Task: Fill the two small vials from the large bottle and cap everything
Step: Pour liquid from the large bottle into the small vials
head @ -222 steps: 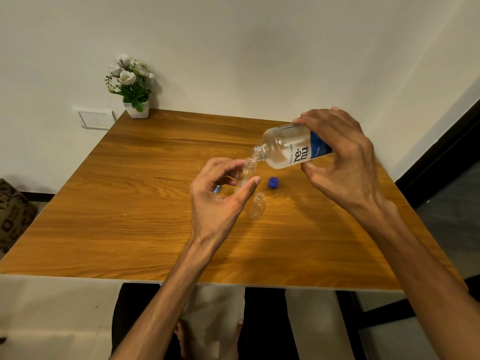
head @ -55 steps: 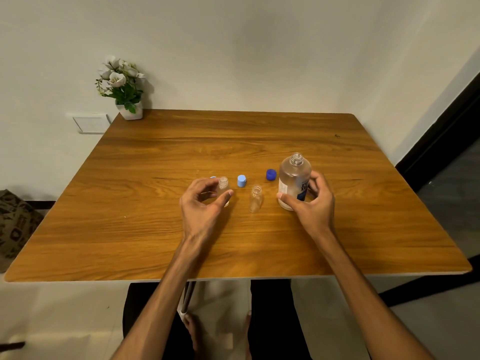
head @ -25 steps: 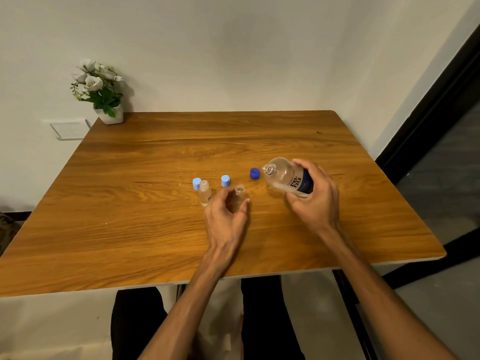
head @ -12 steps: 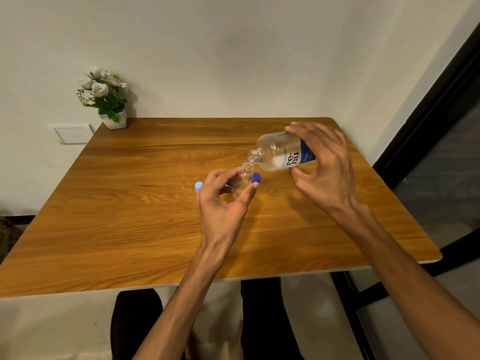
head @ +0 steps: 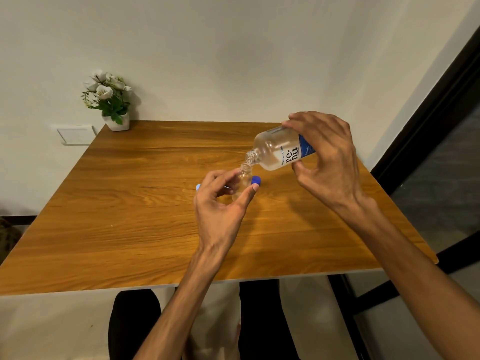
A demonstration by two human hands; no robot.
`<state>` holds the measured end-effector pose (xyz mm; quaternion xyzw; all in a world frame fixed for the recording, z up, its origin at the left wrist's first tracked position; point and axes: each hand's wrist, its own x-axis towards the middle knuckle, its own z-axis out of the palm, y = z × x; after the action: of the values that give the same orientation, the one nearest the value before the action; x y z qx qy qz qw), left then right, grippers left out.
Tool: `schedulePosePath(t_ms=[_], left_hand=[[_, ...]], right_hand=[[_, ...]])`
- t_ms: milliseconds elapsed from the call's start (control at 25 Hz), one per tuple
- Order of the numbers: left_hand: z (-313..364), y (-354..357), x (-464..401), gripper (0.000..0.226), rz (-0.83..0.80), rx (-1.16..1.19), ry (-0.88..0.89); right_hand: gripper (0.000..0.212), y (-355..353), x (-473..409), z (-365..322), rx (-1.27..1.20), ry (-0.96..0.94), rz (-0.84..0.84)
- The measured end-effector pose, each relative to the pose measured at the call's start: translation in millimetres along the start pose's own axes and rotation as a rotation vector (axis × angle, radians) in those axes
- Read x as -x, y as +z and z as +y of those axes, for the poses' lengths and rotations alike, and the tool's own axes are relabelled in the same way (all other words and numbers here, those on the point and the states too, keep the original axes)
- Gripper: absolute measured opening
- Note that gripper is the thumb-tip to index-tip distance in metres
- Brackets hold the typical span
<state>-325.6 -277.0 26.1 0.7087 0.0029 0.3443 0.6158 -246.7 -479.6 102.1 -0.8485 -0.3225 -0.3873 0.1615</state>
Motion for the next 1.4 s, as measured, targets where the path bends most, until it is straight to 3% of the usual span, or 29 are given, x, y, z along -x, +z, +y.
schedulePosePath(t_ms=[1400], left_hand=[[-2.4, -5.3, -2.1, 0.040, 0.005, -0.006, 0.014]], right_hand=[[0.063, -4.4, -13.8, -3.2, 0.044, -0.079, -0.007]])
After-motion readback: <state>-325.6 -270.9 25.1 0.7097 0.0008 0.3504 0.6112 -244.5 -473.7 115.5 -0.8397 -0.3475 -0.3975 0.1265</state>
